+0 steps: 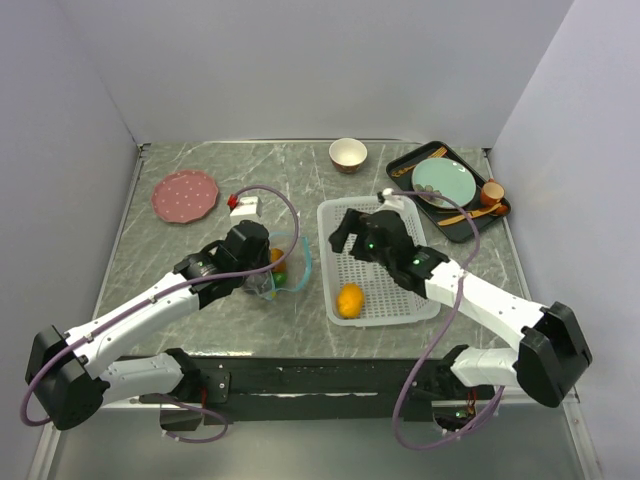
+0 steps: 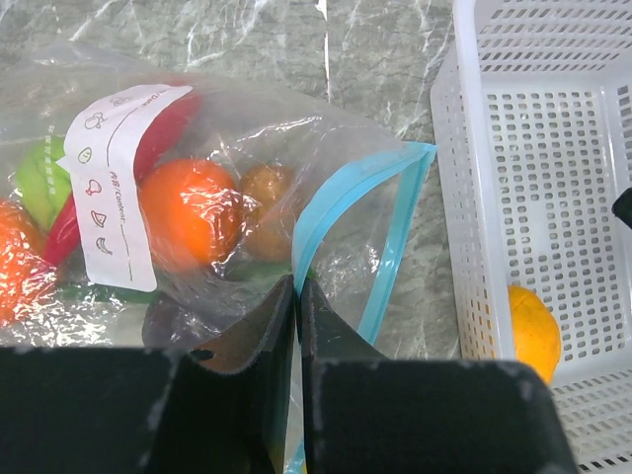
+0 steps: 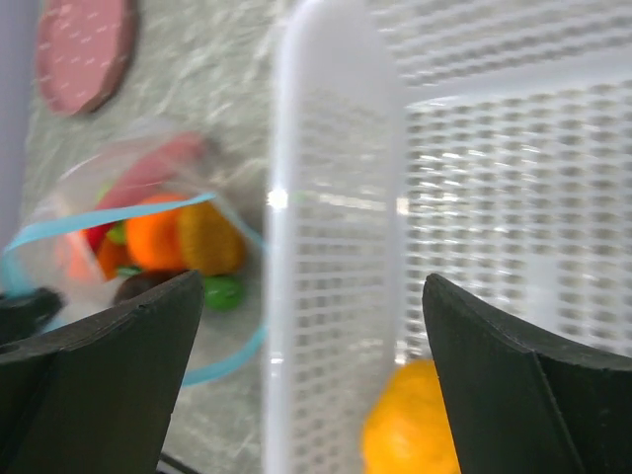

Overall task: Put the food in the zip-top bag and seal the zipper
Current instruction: Pick up the fake fruit from the bin.

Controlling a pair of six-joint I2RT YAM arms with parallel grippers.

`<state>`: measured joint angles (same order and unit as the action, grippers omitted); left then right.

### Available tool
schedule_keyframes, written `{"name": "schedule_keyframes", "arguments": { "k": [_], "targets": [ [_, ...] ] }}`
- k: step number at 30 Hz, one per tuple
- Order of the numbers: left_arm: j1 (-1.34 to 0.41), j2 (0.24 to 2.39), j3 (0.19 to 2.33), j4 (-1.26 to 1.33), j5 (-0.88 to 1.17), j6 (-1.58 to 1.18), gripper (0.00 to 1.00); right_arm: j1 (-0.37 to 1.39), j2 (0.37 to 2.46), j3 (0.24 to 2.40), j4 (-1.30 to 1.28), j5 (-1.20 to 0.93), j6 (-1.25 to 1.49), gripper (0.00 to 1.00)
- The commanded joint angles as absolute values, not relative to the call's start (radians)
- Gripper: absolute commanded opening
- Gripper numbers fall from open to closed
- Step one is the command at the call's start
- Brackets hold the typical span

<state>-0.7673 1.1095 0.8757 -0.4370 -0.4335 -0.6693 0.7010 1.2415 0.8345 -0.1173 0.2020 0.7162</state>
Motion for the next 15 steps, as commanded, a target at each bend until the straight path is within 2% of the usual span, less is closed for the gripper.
{"name": "schedule_keyframes", "arguments": {
  "k": [1,3,15],
  "targets": [
    [-0.770,1.083,0.914,-0.400,-0.425,-0.661,0.10,0.654,1.244,0.805,-0.240,0.210,0.704,0.99],
    [-0.769,1.081,0.914,-0.396,-0.416,-0.664,0.09,0.634,1.264,0.799,-0.261,0.172,0.686,0.95],
    [-0.769,1.074,0.917,-0.387,-0.402,-0.661,0.11,0.630,1.322,0.775,-0.339,-0.024,0.723,0.91]
  ]
}}
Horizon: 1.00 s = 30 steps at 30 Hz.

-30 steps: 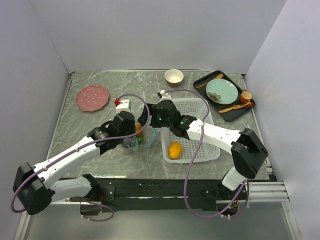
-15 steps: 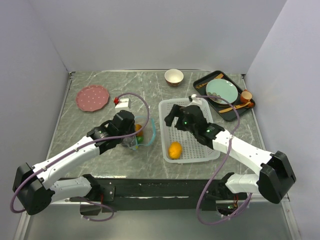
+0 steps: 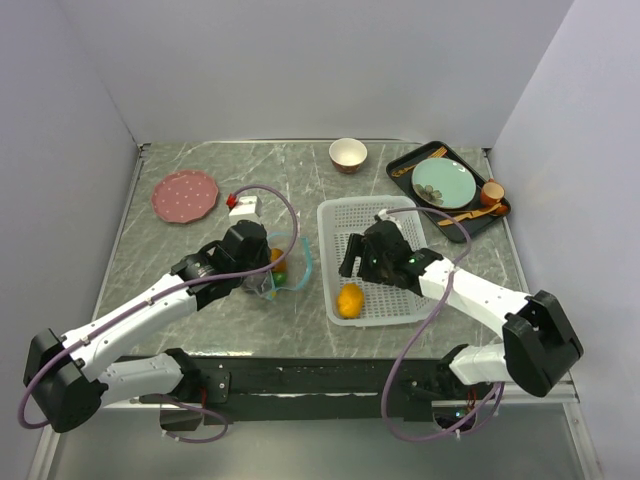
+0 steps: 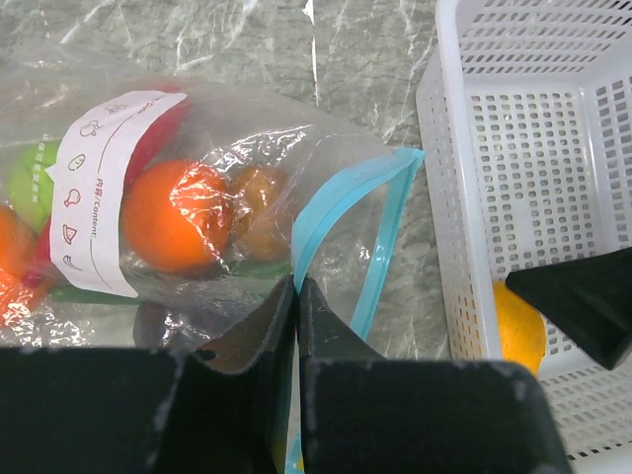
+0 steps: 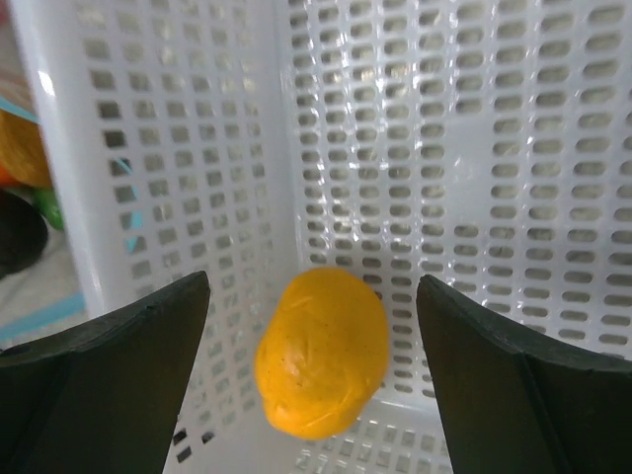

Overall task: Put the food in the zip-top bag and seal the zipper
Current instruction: Pick up the fake fruit from the bin.

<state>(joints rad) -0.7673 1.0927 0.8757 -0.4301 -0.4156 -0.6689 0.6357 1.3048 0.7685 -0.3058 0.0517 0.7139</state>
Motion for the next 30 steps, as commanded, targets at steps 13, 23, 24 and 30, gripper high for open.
{"name": "schedule_keyframes", "arguments": {
  "k": [13,23,24,30],
  "targets": [
    [-0.769,1.074,0.934,-0.400,-0.419,-0.650,0.11,0.638,1.293,0.753,-0.407,-0.028,0.706,0.92],
    [-0.769,1.071,0.925,-0.391,-0.403,-0.663,0.11,0.647,1.351,0.735,-0.354,-0.057,0.718,0.78],
    [-0.767,1.072,0.928,-0.394,-0.403,-0.661,0.11,0.647,1.356,0.738,-0.354,-0.052,0.722,0.75],
    [-0.767,1.078,0.931,-0.396,-0.405,-0.660,0.12,0.655,1.361,0.736,-0.330,-0.051,0.721,0.60]
  ]
}}
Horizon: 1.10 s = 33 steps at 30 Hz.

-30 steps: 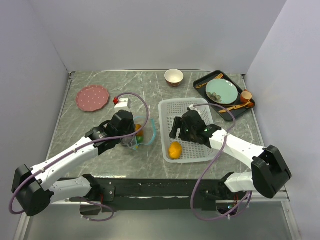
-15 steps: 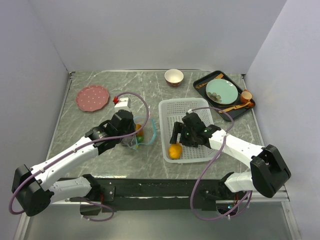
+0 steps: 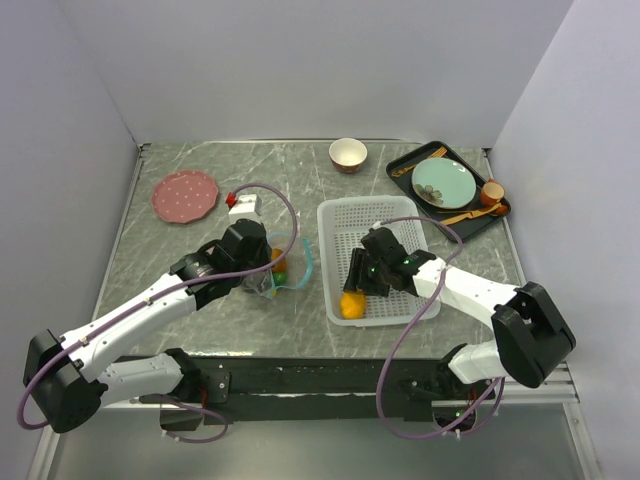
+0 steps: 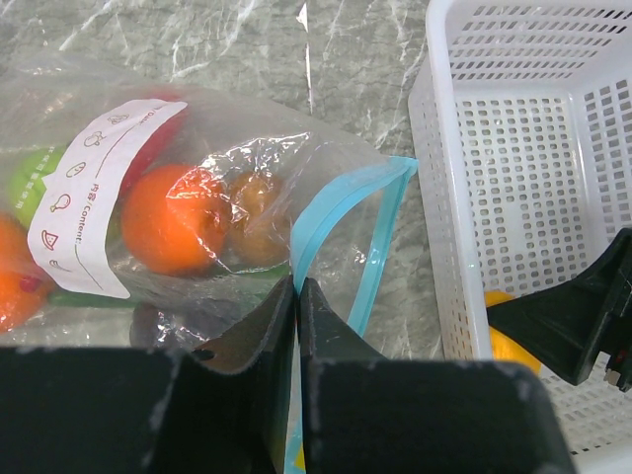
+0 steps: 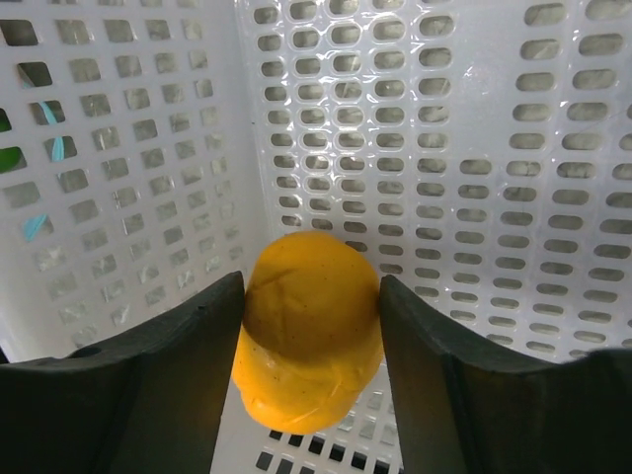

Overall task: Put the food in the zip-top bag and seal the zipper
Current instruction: Pick up the fake fruit from the bin.

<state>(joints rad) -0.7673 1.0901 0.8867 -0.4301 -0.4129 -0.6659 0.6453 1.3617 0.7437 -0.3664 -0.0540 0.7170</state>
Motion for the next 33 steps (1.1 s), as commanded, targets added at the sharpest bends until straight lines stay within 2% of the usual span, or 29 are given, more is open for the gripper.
{"name": "schedule_keyframes", "arguments": {
  "k": [1,8,19,21,22,25,26,33],
  "targets": [
    [-0.767,1.078,0.930,-0.394,-0.403,-0.661,0.12,0.655,1.361,0.739,-0.330,-0.048,0.722,0.58],
    [-0.769,1.088,0.934,-0.393,-0.402,-0.658,0.12,0.655,1.335,0.755,-0.328,-0.005,0.716,0.46],
    [-0.769,1.083,0.930,-0.405,-0.417,-0.658,0.12,0.643,1.357,0.851,-0.373,0.143,0.686,0.46],
    [-0.769,1.081,0.933,-0.411,-0.423,-0.658,0.12,0.643,1.365,0.865,-0.390,0.137,0.673,0.52],
    [-0.769,1.078,0.931,-0.413,-0.425,-0.660,0.12,0.641,1.362,0.868,-0.396,0.132,0.672,0.66],
    [-0.767,1.072,0.923,-0.408,-0.430,-0.660,0.16,0.643,1.326,0.839,-0.388,0.097,0.664,0.86],
    [-0.769,1.072,0.922,-0.403,-0.428,-0.661,0.16,0.643,1.316,0.827,-0.376,0.086,0.660,0.90],
    [-0.769,1.081,0.925,-0.390,-0.405,-0.657,0.16,0.653,1.289,0.758,-0.387,0.011,0.655,0.91]
  ]
}}
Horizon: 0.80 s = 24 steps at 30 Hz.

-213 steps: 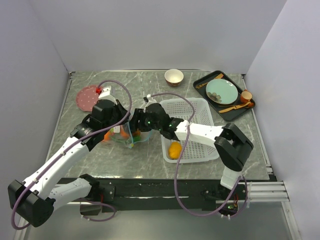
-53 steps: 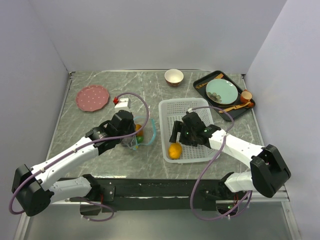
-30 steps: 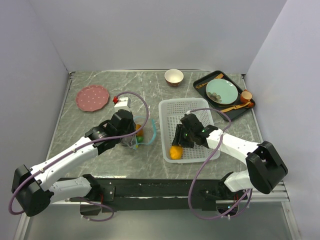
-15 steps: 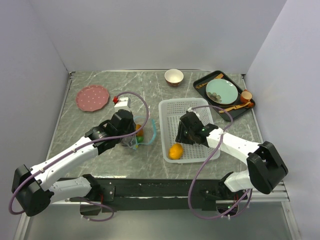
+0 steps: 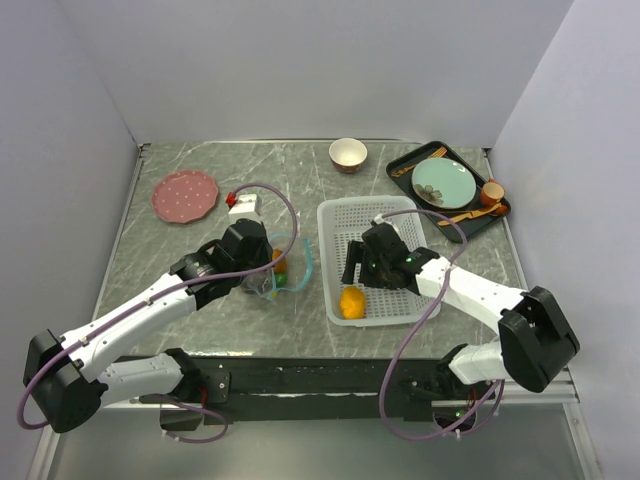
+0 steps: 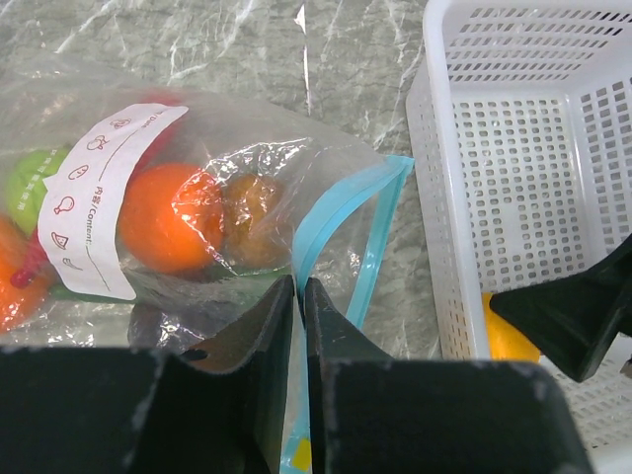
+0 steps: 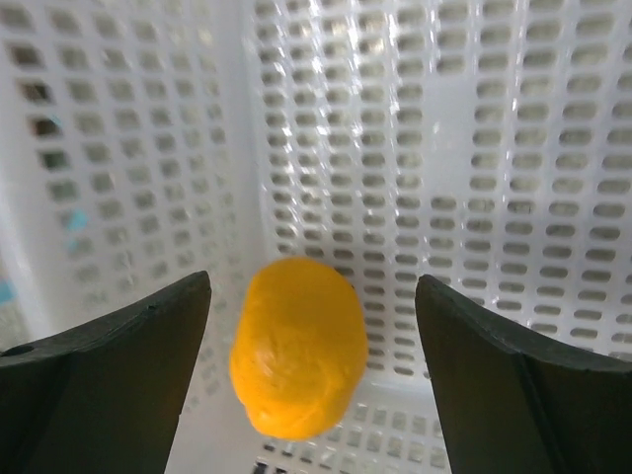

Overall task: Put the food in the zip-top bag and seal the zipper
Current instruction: Pick up the fake fruit from the bin.

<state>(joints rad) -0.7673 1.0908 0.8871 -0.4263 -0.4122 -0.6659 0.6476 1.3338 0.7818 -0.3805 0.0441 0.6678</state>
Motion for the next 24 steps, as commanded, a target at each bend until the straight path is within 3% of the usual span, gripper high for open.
{"name": "schedule_keyframes", "arguments": {
  "k": [1,7,21,24],
  "targets": [
    [-0.769,1.084,0.928,-0.394,-0.408,-0.655,0.16,0.653,1.266,0.743,-0.384,-0.021,0.650,0.91],
    [-0.767,1.072,0.911,-0.382,-0.413,-0.658,0.17,0.660,1.210,0.710,-0.403,-0.055,0.638,0.92],
    [-0.769,1.077,0.917,-0.390,-0.411,-0.669,0.16,0.666,1.290,0.770,-0.440,-0.103,0.571,0.88],
    [-0.769,1.083,0.916,-0.390,-0.405,-0.667,0.15,0.667,1.318,0.793,-0.459,-0.098,0.560,0.81]
  ]
}}
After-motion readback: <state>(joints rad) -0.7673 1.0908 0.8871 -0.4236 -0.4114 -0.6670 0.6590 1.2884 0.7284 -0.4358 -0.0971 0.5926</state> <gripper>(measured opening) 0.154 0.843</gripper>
